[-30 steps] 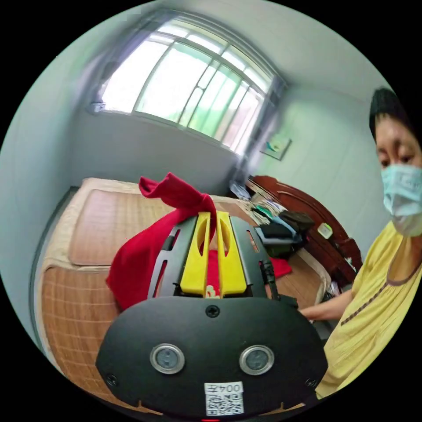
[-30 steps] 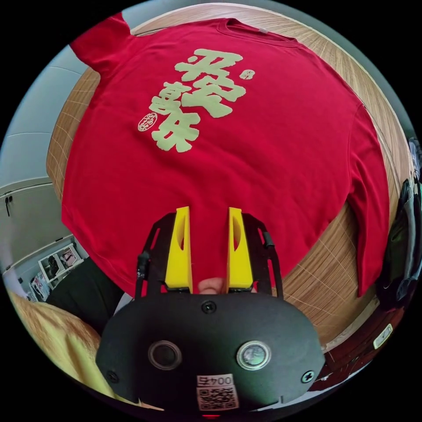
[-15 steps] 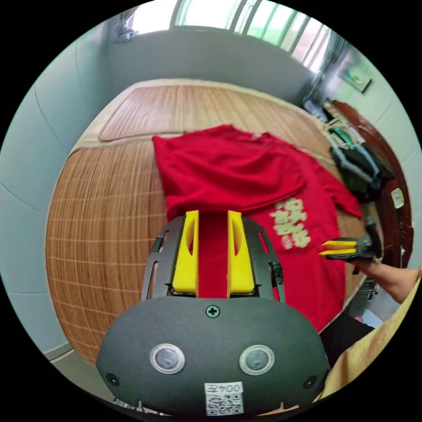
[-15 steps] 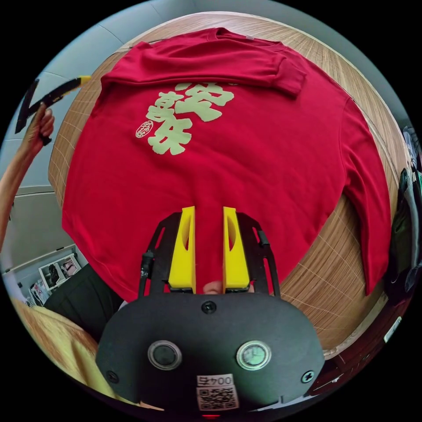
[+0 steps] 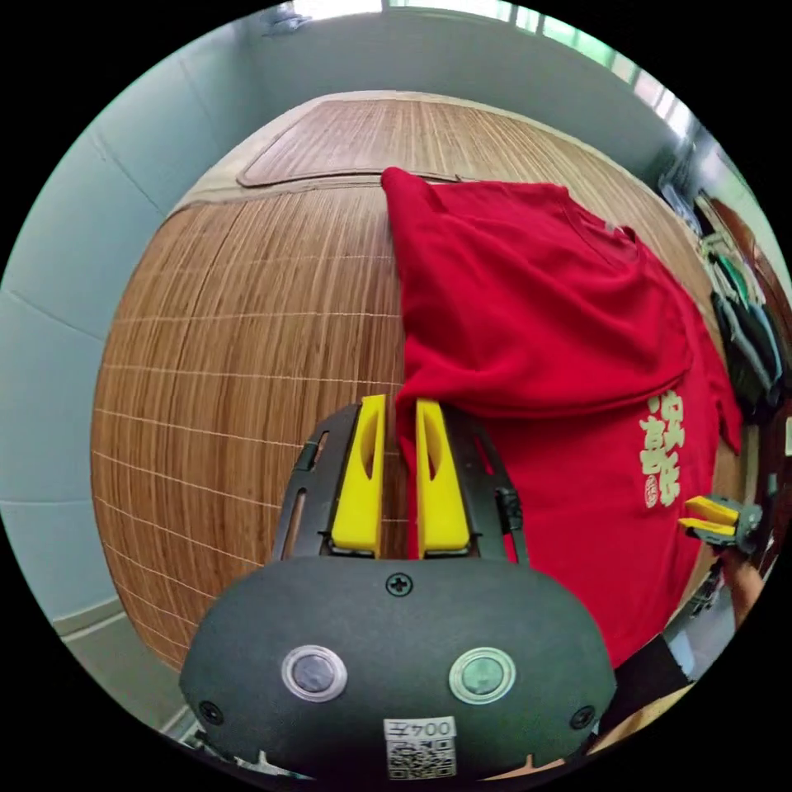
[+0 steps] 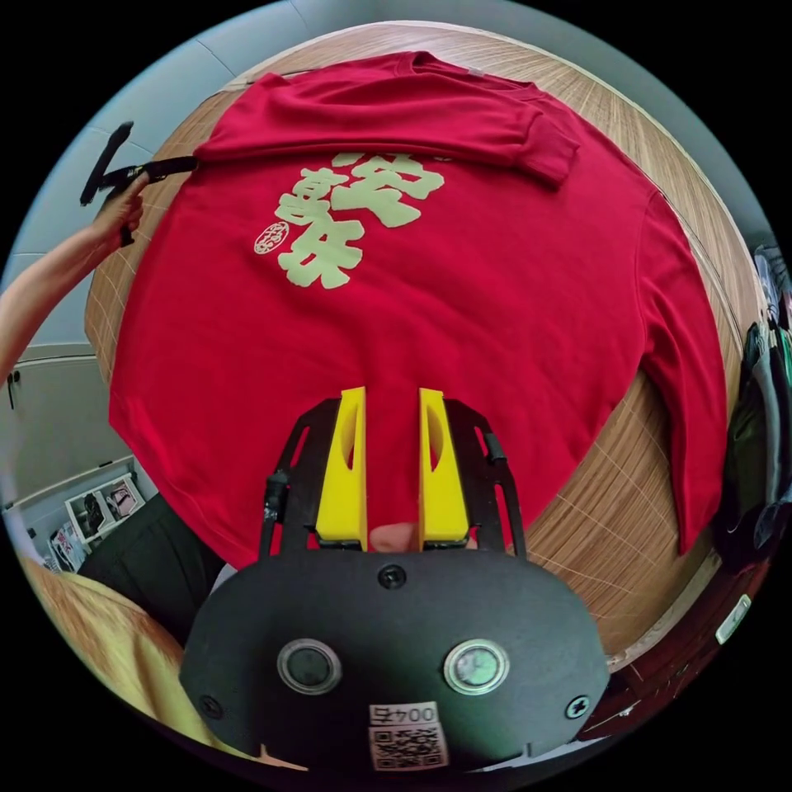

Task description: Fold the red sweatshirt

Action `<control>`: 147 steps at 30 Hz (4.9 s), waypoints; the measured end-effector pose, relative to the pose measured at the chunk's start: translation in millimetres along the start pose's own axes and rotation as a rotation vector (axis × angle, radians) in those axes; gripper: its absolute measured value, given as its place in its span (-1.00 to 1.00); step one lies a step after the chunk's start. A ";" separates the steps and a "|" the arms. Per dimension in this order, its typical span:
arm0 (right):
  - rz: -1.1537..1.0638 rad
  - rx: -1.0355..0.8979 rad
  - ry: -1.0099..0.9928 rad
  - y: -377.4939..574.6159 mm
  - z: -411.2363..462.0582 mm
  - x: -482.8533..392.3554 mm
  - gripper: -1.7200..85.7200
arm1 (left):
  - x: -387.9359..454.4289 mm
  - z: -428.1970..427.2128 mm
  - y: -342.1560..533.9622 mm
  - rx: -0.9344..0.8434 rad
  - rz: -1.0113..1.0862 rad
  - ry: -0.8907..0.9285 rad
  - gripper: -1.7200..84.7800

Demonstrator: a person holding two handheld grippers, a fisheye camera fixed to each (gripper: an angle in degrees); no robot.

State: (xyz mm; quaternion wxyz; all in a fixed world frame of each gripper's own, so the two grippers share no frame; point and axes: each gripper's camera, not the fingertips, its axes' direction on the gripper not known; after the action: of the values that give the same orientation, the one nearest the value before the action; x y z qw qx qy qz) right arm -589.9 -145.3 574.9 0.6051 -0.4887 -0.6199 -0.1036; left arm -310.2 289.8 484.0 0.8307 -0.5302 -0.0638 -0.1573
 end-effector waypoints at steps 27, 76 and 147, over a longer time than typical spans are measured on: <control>0.065 0.072 -0.140 32.8 -23.6 13.8 -0.82 | 367.7 4.7 -82.3 0.039 0.902 -0.002 -0.65; 0.910 0.421 -1.072 -20.3 -133.1 231.6 -0.77 | -11.8 -48.8 28.9 0.062 0.319 -0.233 -0.75; 0.203 0.121 0.020 105.2 18.9 -64.7 -0.65 | -81.3 -91.8 56.7 0.169 0.096 0.161 -0.75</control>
State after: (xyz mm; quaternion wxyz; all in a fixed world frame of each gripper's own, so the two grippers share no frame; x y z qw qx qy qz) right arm -538.8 -110.0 466.4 0.6471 -0.5104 -0.5662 -0.0091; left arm -373.8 244.8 373.6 0.8815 -0.4462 0.0156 -0.1534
